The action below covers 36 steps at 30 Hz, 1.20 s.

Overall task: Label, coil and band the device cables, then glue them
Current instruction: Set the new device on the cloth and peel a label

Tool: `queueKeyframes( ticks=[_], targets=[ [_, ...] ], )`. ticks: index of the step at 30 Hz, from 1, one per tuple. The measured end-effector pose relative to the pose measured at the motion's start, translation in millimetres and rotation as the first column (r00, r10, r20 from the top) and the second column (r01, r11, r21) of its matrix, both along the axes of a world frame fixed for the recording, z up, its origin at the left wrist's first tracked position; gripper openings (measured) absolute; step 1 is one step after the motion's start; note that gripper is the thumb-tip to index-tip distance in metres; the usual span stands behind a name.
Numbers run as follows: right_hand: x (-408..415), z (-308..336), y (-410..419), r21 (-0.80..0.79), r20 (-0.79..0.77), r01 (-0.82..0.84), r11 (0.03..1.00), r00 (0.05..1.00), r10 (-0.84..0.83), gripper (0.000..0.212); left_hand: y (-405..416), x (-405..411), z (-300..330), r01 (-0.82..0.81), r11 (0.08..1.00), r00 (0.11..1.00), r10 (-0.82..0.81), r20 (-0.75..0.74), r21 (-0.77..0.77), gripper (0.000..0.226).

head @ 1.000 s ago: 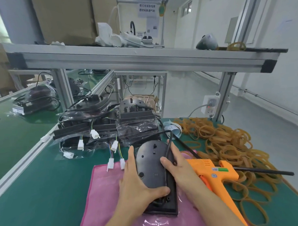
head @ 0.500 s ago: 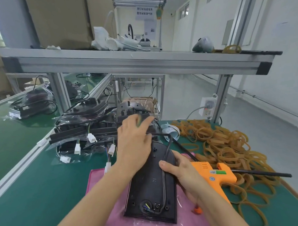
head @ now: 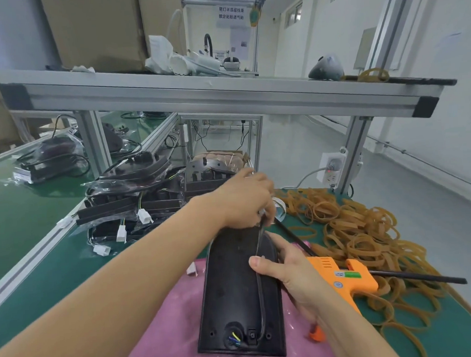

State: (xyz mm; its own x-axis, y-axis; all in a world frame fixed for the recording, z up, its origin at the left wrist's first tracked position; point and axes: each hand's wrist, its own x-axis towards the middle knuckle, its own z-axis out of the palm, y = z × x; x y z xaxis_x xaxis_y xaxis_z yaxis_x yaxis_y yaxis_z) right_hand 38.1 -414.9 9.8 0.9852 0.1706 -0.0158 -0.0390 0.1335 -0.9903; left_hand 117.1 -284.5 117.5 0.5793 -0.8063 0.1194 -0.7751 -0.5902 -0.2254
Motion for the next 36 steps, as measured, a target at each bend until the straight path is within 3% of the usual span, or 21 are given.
queueKeyframes(
  ticks=[2,7,14,20,22,24,26,29,32,34,36],
  targets=[
    [0,-1,-6,0.060,-0.017,0.048,0.997,0.999,-0.047,0.048,9,4,-5,-0.048,0.995,0.995,0.054,0.078,-0.084,0.018],
    [-4,-5,-18,0.182,-0.037,0.059,0.982,0.998,-0.053,0.053,27,2,-21,-0.158,0.952,0.981,0.181,0.065,-0.262,0.019],
    [1,-3,-18,0.278,-0.037,0.204,0.939,0.979,-0.202,0.050,21,-17,-24,-0.280,0.916,0.902,0.353,0.248,-0.287,0.026],
    [-2,2,-36,0.279,0.071,0.248,0.928,0.958,-0.277,0.050,-2,-36,-29,-0.291,0.874,0.785,0.451,0.424,-0.389,0.006],
    [-4,4,-45,0.284,0.065,0.224,0.932,0.966,-0.252,0.049,-10,-30,-31,-0.275,0.833,0.799,0.476,0.368,-0.481,0.026],
    [-8,4,-53,0.313,0.026,0.215,0.925,0.972,-0.235,0.049,-8,-19,-33,-0.345,0.744,0.823,0.533,0.196,-0.573,0.037],
    [-11,4,-61,0.331,0.001,0.228,0.916,0.970,-0.242,0.048,3,-14,-41,-0.413,0.648,0.836,0.548,0.015,-0.639,0.032],
    [-13,5,-69,0.327,-0.005,0.253,0.911,0.964,-0.266,0.046,20,-24,-59,-0.375,0.496,0.887,0.436,-0.148,-0.784,0.008],
    [-13,6,-74,0.313,0.005,0.247,0.917,0.965,-0.262,0.046,37,-47,-79,-0.384,0.260,0.882,0.386,-0.269,-0.886,0.019],
    [-14,8,-74,0.286,0.035,0.195,0.938,0.976,-0.213,0.047,48,-61,-86,-0.341,0.273,0.843,0.513,-0.164,-0.900,0.005],
    [-15,11,-73,0.245,0.087,0.092,0.965,0.989,-0.116,0.048,49,-68,-85,-0.253,0.403,0.852,0.524,-0.005,-0.879,0.028]
  ],
)
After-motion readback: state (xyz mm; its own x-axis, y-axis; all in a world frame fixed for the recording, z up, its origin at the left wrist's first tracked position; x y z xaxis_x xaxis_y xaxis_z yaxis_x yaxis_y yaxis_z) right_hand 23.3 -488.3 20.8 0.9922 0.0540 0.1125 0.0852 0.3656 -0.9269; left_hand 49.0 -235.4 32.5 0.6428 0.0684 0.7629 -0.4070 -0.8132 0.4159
